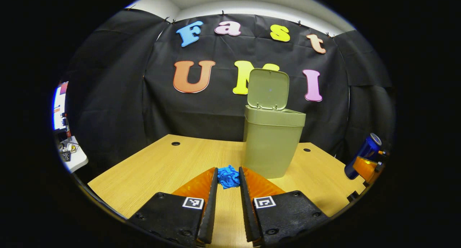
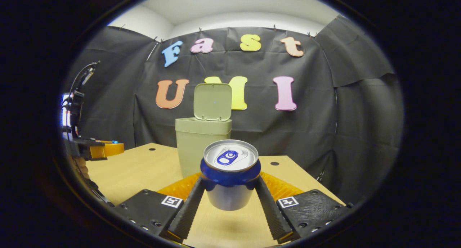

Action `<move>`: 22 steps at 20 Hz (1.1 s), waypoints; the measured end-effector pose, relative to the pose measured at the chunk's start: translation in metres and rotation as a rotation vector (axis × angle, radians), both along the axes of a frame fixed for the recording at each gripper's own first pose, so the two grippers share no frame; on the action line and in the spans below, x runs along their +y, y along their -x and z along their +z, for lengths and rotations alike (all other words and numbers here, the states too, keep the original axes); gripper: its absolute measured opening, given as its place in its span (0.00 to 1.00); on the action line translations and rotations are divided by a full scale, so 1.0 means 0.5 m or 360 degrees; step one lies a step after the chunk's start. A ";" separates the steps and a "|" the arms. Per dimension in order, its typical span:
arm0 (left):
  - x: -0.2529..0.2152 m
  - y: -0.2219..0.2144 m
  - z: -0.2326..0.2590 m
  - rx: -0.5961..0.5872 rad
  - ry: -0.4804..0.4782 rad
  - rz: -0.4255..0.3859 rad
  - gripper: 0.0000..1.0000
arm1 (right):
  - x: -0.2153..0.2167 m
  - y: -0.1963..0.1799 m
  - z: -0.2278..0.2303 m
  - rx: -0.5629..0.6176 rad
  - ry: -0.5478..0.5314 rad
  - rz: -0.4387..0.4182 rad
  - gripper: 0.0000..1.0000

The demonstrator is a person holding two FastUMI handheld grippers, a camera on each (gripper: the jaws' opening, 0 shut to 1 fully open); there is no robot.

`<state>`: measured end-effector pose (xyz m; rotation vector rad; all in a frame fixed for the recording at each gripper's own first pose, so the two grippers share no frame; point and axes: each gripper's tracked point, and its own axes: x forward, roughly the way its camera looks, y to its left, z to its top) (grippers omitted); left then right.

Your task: Press the lid of the desktop garbage bin to open it, pick up the crumpled paper on the desktop and throw it into the bin, then pick up the pop can on the desktop and drop it into the bin, and finally close the garbage bin lid.

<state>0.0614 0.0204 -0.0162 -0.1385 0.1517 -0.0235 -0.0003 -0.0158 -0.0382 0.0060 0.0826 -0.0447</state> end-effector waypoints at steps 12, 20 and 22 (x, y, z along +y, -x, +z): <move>-0.092 -0.199 0.228 -0.0136 -0.0008 -0.0128 0.36 | 0.000 0.002 -0.004 0.0027 -0.0027 0.0015 0.82; -0.161 -0.387 0.329 -0.0223 0.0097 -0.0282 0.36 | 0.015 0.012 0.003 0.0040 -0.0061 0.0080 0.81; -0.180 -0.426 0.328 -0.0216 0.0035 -0.0294 0.36 | 0.017 0.015 0.002 0.0048 -0.0084 0.0104 0.81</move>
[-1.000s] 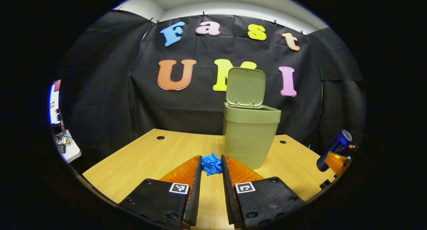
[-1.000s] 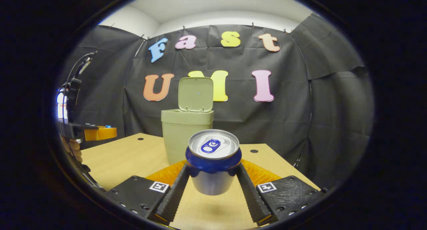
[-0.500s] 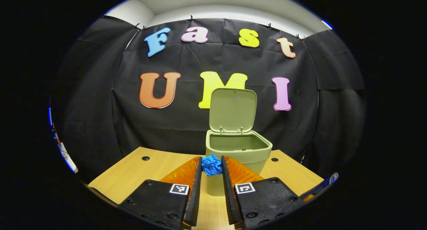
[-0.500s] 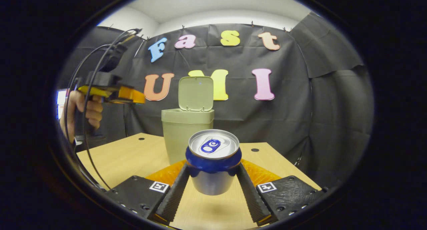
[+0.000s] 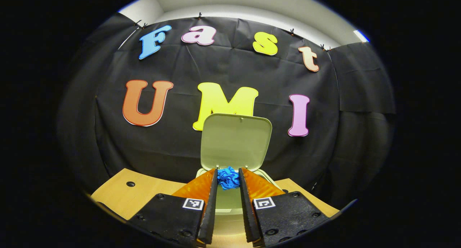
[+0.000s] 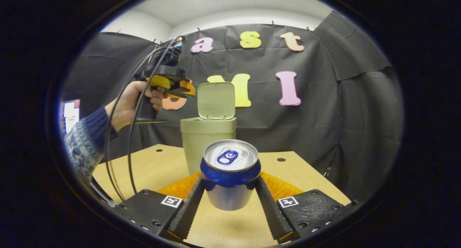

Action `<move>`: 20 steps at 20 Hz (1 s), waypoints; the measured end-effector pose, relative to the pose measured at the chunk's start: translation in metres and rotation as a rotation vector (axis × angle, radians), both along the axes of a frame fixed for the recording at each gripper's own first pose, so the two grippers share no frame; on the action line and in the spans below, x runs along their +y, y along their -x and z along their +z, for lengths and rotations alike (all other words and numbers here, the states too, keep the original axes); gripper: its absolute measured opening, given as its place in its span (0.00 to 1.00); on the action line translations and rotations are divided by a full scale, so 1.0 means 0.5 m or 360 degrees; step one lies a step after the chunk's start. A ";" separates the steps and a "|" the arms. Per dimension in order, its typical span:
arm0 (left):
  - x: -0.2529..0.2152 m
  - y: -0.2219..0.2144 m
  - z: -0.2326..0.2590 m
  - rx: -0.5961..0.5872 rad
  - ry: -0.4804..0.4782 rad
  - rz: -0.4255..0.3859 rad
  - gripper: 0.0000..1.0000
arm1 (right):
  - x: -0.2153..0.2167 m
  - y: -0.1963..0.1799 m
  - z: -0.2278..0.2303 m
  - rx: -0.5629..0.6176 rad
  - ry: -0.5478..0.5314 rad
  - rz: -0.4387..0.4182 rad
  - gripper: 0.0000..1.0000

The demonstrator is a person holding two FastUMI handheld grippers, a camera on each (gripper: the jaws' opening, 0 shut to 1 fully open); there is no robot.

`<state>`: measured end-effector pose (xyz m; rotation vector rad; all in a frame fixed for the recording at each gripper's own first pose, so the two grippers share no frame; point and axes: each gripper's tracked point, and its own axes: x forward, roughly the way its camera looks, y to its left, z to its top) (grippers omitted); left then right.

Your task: Press the lid of the desktop garbage bin to open it, pick up the crumpled paper on the desktop and throw it into the bin, then pick up the pop can on the desktop and drop it into the bin, and finally close the garbage bin lid.

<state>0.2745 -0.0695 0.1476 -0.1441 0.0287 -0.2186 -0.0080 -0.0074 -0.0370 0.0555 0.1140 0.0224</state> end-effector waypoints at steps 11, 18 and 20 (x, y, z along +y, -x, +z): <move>-0.042 -0.105 -0.090 0.0132 -0.0023 0.0032 0.37 | -0.003 -0.001 -0.001 0.0019 -0.0039 0.0012 0.81; -0.075 -0.058 -0.105 0.0092 0.0044 -0.0165 0.84 | -0.003 -0.003 -0.003 0.0026 -0.0019 0.0014 0.81; -0.071 -0.041 -0.120 0.0081 -0.0008 -0.0145 0.96 | -0.005 -0.004 -0.004 0.0022 -0.0001 0.0005 0.82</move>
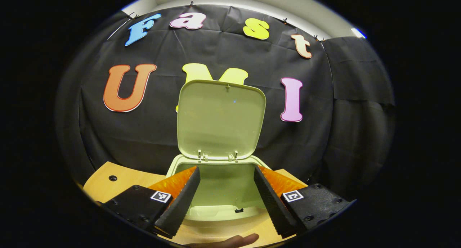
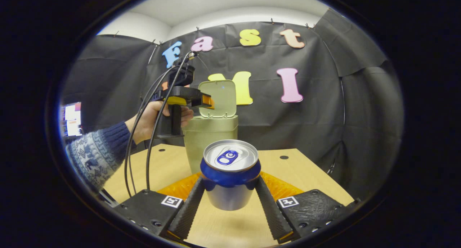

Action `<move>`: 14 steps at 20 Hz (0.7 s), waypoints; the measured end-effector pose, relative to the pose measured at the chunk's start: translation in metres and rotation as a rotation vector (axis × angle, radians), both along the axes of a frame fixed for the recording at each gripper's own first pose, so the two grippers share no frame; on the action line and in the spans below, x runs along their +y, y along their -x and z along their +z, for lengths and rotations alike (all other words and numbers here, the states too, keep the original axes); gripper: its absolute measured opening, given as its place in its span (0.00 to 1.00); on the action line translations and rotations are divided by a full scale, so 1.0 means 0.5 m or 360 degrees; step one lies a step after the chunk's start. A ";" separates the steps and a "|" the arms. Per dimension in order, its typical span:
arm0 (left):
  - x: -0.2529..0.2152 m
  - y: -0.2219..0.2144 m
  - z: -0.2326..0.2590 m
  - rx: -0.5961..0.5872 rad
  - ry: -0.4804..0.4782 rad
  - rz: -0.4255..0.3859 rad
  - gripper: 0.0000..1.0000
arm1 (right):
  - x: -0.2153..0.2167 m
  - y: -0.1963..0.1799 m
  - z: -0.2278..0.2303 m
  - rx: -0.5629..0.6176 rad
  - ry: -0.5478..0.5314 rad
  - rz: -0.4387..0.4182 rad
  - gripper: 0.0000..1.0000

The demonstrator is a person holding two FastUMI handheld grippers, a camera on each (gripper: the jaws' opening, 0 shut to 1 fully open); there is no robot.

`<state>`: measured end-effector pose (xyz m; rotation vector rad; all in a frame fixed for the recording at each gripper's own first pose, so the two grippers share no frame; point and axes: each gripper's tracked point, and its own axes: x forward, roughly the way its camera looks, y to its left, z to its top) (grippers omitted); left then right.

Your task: Press the lid of the desktop garbage bin to open it, pick up the crumpled paper on the desktop and throw it into the bin, then pick up the pop can on the desktop and drop it into the bin, and finally close the garbage bin lid.

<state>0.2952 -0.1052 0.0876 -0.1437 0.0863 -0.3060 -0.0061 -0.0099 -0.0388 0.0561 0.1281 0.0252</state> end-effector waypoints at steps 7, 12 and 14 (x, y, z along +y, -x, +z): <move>0.023 0.093 -0.020 -0.0108 -0.0061 0.0098 0.98 | -0.005 0.000 -0.004 0.0009 0.0030 -0.0036 0.81; 0.056 0.175 -0.043 -0.0086 0.0022 0.0155 0.98 | -0.003 -0.001 -0.013 0.0022 0.0063 -0.0058 0.81; 0.078 0.214 -0.042 -0.0109 0.0038 0.0162 1.00 | 0.005 -0.005 -0.021 0.0039 0.0077 -0.0048 0.81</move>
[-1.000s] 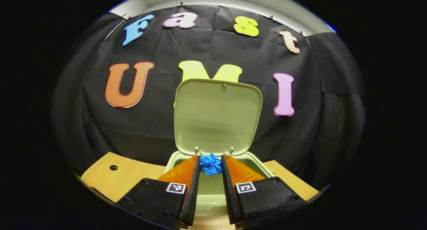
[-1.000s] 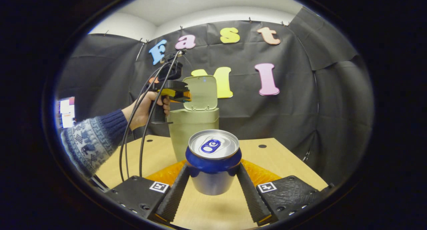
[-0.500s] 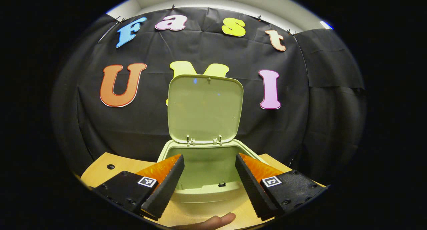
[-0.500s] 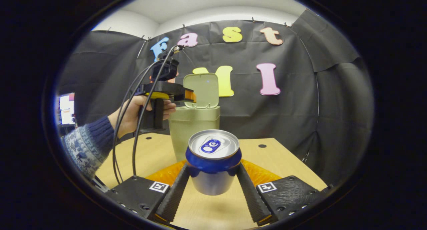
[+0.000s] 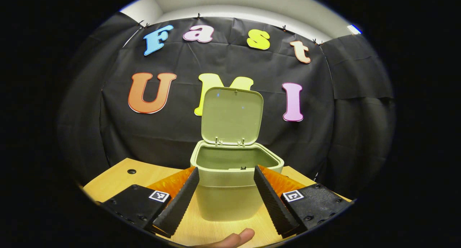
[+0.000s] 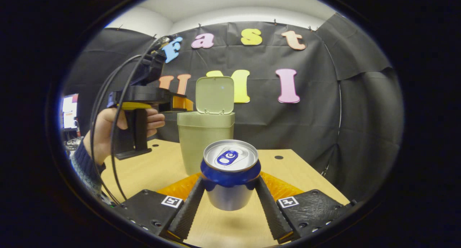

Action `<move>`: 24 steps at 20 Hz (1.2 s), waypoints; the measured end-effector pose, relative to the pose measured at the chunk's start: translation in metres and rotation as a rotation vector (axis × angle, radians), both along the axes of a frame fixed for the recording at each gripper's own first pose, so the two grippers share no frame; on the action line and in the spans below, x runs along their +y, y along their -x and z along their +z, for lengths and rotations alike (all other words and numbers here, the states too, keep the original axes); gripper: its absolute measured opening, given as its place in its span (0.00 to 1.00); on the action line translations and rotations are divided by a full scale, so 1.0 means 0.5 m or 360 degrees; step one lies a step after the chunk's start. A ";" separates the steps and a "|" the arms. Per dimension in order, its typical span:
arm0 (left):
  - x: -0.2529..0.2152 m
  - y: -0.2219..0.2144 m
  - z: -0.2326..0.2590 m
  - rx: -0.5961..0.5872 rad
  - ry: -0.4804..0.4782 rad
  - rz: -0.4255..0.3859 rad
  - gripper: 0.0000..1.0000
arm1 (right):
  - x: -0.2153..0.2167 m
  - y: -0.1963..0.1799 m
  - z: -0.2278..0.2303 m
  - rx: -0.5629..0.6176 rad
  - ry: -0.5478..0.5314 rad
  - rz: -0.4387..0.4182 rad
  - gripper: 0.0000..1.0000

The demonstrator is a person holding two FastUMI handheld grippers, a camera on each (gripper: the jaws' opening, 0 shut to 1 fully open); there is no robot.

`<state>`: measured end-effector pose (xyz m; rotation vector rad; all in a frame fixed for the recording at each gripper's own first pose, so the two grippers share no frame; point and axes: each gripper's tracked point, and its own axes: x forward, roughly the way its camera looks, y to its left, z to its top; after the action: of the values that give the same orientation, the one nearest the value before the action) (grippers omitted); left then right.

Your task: Press the lid of the desktop garbage bin to open it, pick up the crumpled paper on the desktop and throw it into the bin, then pick up the pop can on the desktop and drop it into the bin, and finally close the garbage bin lid.

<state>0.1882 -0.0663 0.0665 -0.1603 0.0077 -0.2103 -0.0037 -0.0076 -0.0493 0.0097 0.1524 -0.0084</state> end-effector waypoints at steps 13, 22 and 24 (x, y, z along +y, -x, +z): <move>0.130 0.223 -0.068 -0.0023 -0.0035 0.0193 0.98 | 0.023 -0.006 -0.020 0.0043 -0.0046 0.0011 0.81; 0.166 0.287 -0.090 -0.0066 -0.0043 0.0167 0.98 | 0.079 -0.005 0.030 0.0009 0.0050 0.0026 0.81; 0.176 0.293 -0.091 -0.0071 -0.0042 0.0165 0.98 | 0.085 -0.014 0.062 -0.0026 0.0122 0.0014 0.82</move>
<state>0.0417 0.0215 0.0209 -0.1291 -0.0424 -0.1102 0.0033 0.0350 -0.0184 -0.0671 0.1359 -0.0056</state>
